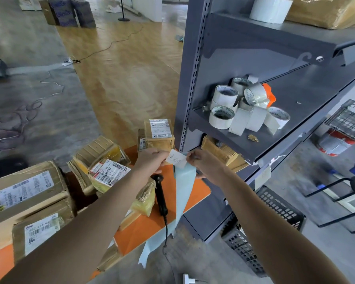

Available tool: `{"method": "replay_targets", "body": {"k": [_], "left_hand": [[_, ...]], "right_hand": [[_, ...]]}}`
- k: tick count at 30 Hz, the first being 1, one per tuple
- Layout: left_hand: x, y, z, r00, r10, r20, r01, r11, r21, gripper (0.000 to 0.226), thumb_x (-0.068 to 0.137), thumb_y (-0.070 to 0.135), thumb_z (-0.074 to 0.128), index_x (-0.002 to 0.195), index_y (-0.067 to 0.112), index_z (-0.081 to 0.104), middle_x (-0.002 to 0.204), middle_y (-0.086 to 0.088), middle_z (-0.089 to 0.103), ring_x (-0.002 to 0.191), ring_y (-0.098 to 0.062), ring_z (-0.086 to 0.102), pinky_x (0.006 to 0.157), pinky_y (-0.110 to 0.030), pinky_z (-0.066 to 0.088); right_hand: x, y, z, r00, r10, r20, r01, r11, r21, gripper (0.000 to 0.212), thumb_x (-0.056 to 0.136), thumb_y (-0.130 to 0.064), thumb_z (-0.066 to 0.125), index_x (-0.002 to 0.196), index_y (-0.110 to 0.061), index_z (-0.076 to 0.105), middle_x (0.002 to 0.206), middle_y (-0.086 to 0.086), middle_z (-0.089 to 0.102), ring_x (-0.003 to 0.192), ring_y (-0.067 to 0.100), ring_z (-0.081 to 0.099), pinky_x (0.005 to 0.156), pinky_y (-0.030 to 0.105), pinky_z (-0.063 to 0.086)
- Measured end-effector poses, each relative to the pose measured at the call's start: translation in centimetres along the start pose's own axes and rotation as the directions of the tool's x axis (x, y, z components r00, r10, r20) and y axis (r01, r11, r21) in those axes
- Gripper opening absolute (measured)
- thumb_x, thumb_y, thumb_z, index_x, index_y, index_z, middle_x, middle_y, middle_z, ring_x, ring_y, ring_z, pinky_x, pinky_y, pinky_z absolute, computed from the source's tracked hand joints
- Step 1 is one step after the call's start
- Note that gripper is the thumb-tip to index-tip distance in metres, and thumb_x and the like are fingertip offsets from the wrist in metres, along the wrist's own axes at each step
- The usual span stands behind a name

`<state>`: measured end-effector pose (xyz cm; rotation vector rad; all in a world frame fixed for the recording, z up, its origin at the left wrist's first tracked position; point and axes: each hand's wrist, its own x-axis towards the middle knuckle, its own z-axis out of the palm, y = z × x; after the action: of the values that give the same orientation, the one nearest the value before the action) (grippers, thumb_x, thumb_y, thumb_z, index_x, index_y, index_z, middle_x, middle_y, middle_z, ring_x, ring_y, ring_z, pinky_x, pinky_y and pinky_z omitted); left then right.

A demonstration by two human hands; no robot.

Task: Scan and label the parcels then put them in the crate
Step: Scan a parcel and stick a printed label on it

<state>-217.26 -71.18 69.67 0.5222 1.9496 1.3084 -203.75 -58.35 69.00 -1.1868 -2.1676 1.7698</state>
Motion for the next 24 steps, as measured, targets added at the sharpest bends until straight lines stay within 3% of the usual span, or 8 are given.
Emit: {"method": "replay_targets", "body": {"k": [3,7,11,14,16,19,24], "left_hand": [[-0.2,-0.1,0.7,0.999,0.042,0.017,-0.043,0.993,0.106,0.012,0.089,0.017,0.060,0.096,0.011,0.068,0.095,-0.007,0.068,0.086,-0.014,0.062,0.072,-0.027,0.054],[-0.2,-0.2,1.2,0.998,0.069,0.006,-0.069,0.985,0.157,0.005,0.086,0.011,0.064,0.086,0.010,0.069,0.085,-0.011,0.068,0.073,-0.015,0.059,0.063,-0.026,0.049],[0.2,-0.1,1.8,1.000,0.030,-0.006,-0.028,0.986,0.164,0.007,0.087,0.012,0.064,0.082,0.013,0.068,0.077,-0.009,0.066,0.069,-0.016,0.058,0.063,-0.029,0.046],[0.7,-0.1,2.3,0.998,-0.037,-0.045,0.042,0.993,0.112,0.006,0.088,0.013,0.064,0.088,0.008,0.068,0.075,-0.008,0.062,0.065,-0.015,0.054,0.059,-0.025,0.043],[1.0,-0.2,2.6,0.994,-0.082,-0.070,0.087,0.994,0.071,0.006,0.089,0.013,0.064,0.090,0.007,0.067,0.076,-0.008,0.061,0.063,-0.013,0.053,0.056,-0.022,0.042],[1.5,-0.3,3.0,0.986,-0.129,-0.105,0.131,0.991,0.011,0.008,0.090,0.012,0.065,0.082,0.008,0.064,0.075,-0.009,0.059,0.060,-0.014,0.051,0.053,-0.023,0.039],[2.5,-0.7,3.2,0.971,-0.134,-0.197,0.141,0.990,0.022,0.011,0.086,0.011,0.063,0.077,0.007,0.060,0.075,-0.014,0.056,0.066,-0.023,0.050,0.059,-0.030,0.039]], "right_hand": [[-0.3,0.3,-0.2,1.000,0.009,-0.006,-0.009,0.999,-0.043,0.009,0.102,-0.020,0.053,0.095,-0.022,0.059,0.094,-0.005,0.056,0.090,0.013,0.055,0.071,0.033,0.059],[-0.6,0.7,-0.8,1.000,0.003,-0.005,-0.004,0.996,-0.087,0.008,0.101,-0.023,0.053,0.097,-0.024,0.059,0.097,-0.004,0.057,0.104,0.025,0.058,0.063,0.027,0.059],[-0.5,1.4,-1.2,1.000,-0.004,-0.011,0.002,0.987,-0.163,0.009,0.102,-0.023,0.052,0.110,-0.026,0.055,0.105,-0.002,0.054,0.103,0.025,0.058,0.061,0.025,0.059],[-0.2,2.1,-1.2,1.000,-0.015,0.011,0.017,0.967,-0.253,0.027,0.101,-0.016,0.052,0.118,-0.035,0.046,0.107,0.004,0.053,0.085,0.019,0.056,0.068,0.027,0.057],[-0.1,2.5,-0.9,0.998,-0.038,0.048,0.049,0.967,-0.252,0.038,0.101,-0.010,0.052,0.128,-0.034,0.040,0.109,0.001,0.055,0.074,0.014,0.055,0.058,0.018,0.047],[0.4,3.6,-0.3,0.996,-0.075,0.051,0.087,0.947,-0.309,0.051,0.100,-0.014,0.053,0.137,-0.040,0.031,0.115,0.009,0.063,0.098,0.029,0.065,0.060,0.024,0.044],[2.0,5.7,0.6,0.998,-0.049,0.026,0.055,0.946,-0.319,0.077,0.098,-0.014,0.057,0.149,-0.046,0.009,0.104,0.003,0.061,0.097,0.026,0.065,0.063,0.025,0.047]]}}
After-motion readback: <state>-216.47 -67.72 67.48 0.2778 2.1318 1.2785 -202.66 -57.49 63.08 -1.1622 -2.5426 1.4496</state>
